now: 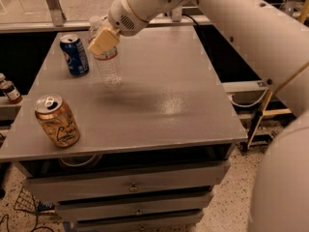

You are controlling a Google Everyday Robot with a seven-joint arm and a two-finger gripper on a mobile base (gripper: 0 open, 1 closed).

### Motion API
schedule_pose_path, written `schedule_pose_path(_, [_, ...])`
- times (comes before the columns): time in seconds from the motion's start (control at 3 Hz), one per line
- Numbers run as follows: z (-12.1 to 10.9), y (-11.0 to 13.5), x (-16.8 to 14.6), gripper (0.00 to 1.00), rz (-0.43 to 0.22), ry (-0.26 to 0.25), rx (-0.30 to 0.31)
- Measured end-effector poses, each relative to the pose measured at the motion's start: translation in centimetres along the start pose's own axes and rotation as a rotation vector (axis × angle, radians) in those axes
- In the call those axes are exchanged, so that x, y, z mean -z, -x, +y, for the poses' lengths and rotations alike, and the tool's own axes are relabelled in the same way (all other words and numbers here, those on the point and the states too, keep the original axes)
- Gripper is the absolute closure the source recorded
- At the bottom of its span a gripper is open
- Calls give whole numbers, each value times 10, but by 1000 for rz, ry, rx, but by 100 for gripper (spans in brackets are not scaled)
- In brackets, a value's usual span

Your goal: Move water bottle near pepsi can

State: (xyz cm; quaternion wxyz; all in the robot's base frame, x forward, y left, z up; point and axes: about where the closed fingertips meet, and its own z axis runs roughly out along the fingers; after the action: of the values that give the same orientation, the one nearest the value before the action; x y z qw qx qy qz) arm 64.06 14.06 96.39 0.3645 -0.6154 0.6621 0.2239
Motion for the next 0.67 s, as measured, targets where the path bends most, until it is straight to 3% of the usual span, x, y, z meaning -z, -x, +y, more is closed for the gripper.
schedule_pose_path(0.67, [-26,14,-48,100,10,31,-19])
